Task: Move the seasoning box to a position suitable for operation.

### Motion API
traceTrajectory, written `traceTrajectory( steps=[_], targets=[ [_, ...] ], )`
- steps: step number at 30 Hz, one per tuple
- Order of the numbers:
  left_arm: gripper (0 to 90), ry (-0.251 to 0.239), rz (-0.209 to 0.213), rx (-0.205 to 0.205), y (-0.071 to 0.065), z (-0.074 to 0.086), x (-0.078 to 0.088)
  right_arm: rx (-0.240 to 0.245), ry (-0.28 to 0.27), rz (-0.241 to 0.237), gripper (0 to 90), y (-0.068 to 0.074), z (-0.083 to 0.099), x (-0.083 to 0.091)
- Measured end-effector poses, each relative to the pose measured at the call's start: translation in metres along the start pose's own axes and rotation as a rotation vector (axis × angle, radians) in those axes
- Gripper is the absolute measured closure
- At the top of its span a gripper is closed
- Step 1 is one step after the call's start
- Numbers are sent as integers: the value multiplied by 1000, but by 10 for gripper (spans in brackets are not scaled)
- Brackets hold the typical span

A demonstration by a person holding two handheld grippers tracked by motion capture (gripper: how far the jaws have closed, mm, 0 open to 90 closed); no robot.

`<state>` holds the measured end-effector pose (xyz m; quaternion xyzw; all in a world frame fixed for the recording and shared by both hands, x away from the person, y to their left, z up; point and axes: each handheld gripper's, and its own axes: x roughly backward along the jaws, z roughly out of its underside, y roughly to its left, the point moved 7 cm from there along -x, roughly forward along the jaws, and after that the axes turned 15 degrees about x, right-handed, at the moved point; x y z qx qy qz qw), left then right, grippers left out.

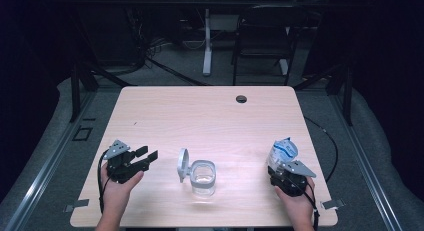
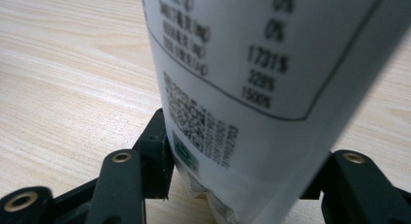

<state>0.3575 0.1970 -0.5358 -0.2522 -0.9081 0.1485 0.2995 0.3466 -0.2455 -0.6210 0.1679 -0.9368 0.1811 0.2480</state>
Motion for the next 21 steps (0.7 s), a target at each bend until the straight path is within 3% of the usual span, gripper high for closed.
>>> traceTrajectory(
  steps=[8, 15, 21],
  targets=[
    [515, 3, -2, -3, 1, 0, 0, 12, 1, -23, 456, 2, -1, 1],
    [515, 3, -2, 1, 1, 0, -1, 77, -3, -31, 456, 8, -10, 5],
    [515, -3, -4, 4, 2, 0, 0, 122, -43, -28, 455, 14, -28, 9]
  ],
)
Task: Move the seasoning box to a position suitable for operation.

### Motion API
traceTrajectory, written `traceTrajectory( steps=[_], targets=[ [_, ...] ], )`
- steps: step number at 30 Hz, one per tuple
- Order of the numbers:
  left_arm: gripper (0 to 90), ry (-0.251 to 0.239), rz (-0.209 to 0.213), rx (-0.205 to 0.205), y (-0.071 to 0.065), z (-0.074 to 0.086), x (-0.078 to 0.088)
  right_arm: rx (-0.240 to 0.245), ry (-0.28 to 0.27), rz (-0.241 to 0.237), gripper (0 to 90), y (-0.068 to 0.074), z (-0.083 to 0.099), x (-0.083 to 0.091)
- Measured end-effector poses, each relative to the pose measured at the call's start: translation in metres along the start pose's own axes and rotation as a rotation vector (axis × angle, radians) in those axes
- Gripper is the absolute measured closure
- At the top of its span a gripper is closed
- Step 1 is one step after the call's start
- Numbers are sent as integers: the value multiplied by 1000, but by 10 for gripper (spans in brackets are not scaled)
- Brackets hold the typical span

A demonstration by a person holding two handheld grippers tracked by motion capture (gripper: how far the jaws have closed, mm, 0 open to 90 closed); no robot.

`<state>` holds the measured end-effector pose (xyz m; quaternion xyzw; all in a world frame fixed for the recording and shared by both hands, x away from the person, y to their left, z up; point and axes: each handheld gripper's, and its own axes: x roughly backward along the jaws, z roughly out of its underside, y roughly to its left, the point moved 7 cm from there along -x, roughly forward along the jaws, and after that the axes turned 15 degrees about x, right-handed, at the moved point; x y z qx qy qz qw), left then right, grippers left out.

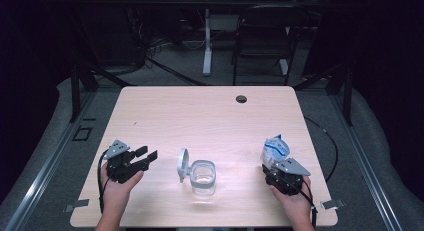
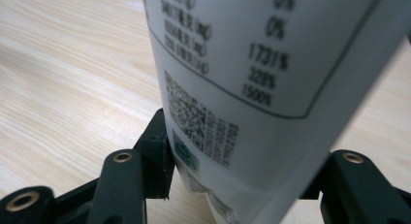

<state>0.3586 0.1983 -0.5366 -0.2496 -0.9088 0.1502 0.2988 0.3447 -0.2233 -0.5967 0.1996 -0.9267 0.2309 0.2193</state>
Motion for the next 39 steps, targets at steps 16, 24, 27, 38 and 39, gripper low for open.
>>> traceTrajectory(
  steps=[16, 24, 27, 38, 39],
  targets=[
    [511, -6, -6, 20, 2, -1, 9, 96, -9, -17, 456, 5, -43, 0],
    [508, 2, -29, 17, 8, 5, 11, 161, -40, -47, 456, 14, -61, -1],
    [508, 11, -31, 12, 10, 6, 12, 179, -42, -46, 456, 16, -64, 0],
    [504, 34, -54, -14, 12, 15, 16, 239, -30, -65, 455, 33, -60, -6],
    [501, 36, -56, -14, 12, 15, 16, 248, -25, -67, 455, 34, -60, -6]
  ],
)
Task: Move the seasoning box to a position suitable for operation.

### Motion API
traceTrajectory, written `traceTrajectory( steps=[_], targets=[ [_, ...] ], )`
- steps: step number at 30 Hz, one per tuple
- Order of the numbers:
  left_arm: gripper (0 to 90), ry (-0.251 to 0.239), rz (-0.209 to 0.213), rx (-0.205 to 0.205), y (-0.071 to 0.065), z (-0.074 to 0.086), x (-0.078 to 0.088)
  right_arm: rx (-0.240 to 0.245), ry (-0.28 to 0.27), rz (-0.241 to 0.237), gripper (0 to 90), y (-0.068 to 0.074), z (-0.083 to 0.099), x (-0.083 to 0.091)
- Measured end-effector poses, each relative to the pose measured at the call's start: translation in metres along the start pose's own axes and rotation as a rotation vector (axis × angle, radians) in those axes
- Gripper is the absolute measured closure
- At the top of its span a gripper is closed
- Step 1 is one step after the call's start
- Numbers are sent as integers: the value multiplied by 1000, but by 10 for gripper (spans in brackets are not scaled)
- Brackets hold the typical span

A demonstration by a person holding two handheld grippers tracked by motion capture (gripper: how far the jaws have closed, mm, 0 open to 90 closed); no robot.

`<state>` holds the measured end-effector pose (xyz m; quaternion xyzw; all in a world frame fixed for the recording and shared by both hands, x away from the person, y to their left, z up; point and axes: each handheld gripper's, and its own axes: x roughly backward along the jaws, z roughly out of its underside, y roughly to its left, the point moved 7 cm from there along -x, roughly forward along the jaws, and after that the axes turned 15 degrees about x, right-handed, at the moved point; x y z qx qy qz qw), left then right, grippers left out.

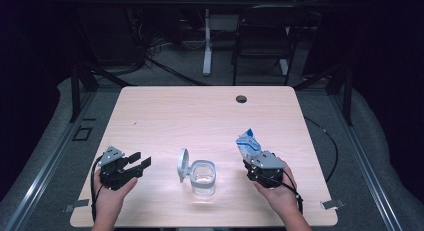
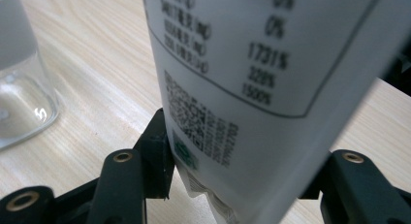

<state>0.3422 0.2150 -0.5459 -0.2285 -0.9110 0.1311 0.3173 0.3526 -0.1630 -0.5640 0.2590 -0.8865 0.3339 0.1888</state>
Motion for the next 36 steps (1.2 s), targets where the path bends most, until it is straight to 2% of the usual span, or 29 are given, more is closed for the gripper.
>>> traceTrajectory(
  steps=[5, 12, 18, 27, 36],
  targets=[
    [500, 2, -8, -7, 2, 2, 3, 39, 18, -9, 456, 3, 0, -2],
    [500, -1, -15, -4, 4, 4, 7, 82, 19, 4, 456, 1, -4, -1],
    [500, 0, -19, -5, 5, 5, 7, 113, 18, -6, 455, 2, -8, -3],
    [500, -4, -17, -4, 4, 4, 7, 160, 23, -32, 456, 6, -11, -3],
    [500, -2, -18, -2, 6, 4, 8, 220, 25, -81, 456, 12, -20, -2]
  ],
)
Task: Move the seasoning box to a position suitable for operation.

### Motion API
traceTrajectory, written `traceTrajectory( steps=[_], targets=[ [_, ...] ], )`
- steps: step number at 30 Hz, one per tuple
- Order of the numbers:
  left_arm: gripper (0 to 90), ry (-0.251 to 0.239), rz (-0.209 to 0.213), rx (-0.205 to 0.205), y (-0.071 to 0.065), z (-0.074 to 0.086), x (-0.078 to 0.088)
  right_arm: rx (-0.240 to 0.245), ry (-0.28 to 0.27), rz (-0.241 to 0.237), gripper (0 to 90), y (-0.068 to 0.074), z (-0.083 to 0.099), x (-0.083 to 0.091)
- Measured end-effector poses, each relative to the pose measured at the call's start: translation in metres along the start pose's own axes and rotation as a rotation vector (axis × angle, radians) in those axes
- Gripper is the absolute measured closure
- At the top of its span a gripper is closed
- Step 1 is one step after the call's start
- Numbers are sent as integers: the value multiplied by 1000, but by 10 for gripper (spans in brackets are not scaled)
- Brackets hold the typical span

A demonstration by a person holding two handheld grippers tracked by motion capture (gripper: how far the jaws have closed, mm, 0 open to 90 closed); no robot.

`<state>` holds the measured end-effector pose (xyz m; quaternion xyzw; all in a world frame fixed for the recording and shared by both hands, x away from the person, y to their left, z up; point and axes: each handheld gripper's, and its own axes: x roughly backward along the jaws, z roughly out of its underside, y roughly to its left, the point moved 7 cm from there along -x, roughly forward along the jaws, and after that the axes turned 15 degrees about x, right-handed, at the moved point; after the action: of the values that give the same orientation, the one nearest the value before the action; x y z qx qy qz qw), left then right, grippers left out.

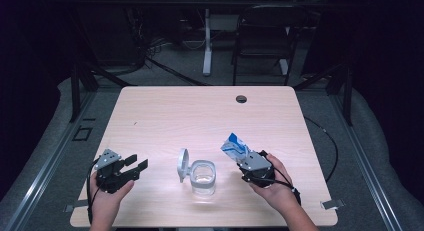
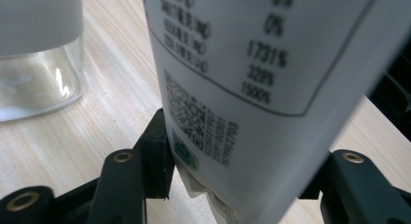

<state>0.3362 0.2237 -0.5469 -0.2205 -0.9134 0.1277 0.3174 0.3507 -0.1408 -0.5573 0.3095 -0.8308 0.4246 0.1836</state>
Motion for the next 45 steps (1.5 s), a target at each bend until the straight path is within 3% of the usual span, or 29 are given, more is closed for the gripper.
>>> traceTrajectory(
  steps=[16, 32, 38, 45],
  targets=[
    [500, -1, -1, 3, 0, 0, 1, 102, 13, -73, 457, 8, -10, 4],
    [500, -10, 0, 4, 1, -1, 1, 225, 72, -72, 458, 11, -11, 7],
    [500, -10, -1, 5, 1, -2, 2, 292, 105, -77, 460, 12, -12, 8],
    [500, -12, 0, 7, 2, -2, 3, 317, 103, -71, 463, 10, -16, 7]
  ],
)
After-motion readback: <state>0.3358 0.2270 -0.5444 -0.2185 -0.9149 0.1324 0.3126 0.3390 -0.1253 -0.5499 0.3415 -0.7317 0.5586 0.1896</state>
